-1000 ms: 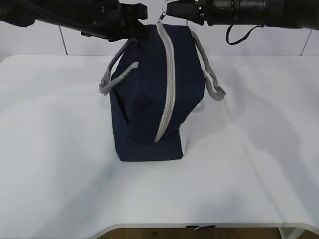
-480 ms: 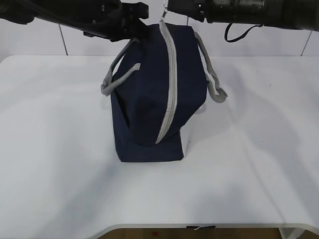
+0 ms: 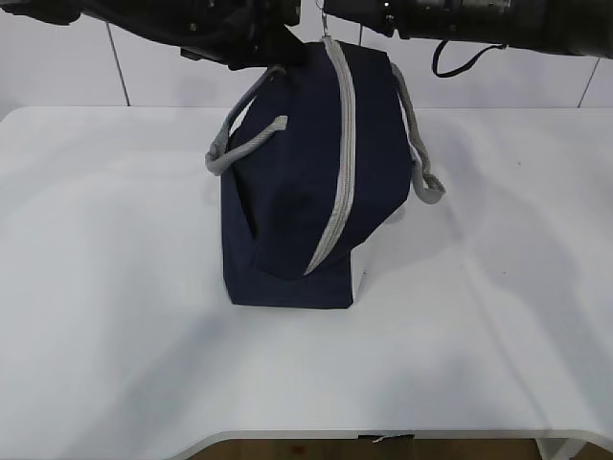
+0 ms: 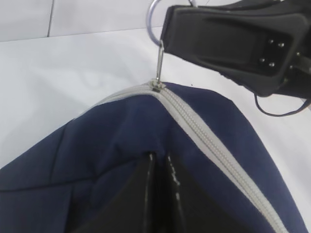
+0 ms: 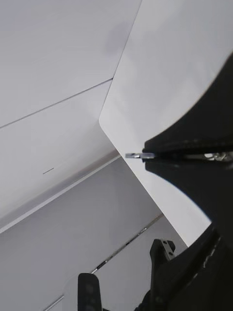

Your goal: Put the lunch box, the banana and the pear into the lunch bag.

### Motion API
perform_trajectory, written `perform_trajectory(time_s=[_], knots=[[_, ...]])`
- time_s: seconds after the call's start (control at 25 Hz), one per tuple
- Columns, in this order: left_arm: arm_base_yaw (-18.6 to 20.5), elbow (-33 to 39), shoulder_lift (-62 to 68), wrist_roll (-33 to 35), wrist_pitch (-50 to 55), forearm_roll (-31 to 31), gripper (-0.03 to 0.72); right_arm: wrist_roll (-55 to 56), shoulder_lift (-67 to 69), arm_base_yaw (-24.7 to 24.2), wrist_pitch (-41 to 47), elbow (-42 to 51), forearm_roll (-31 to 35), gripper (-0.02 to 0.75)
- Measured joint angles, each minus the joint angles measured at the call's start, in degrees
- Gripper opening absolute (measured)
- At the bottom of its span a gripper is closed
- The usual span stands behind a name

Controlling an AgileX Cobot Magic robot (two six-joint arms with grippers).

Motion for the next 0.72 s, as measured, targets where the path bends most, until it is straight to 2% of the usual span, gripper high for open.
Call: perform_trajectory(time_s=[0.4,0.72], knots=[[0.0,-0.3,0.1,0.1,1.4,-0.1,0.009,-0.7,0.8,0.0,-1.1,-0.6,0.1,0.006],[0.2,-2.1,0.3,2.6,5.4,0.1,0.009,-0.7,2.8,0.0,-1.4,-2.8,0.3,0.006]])
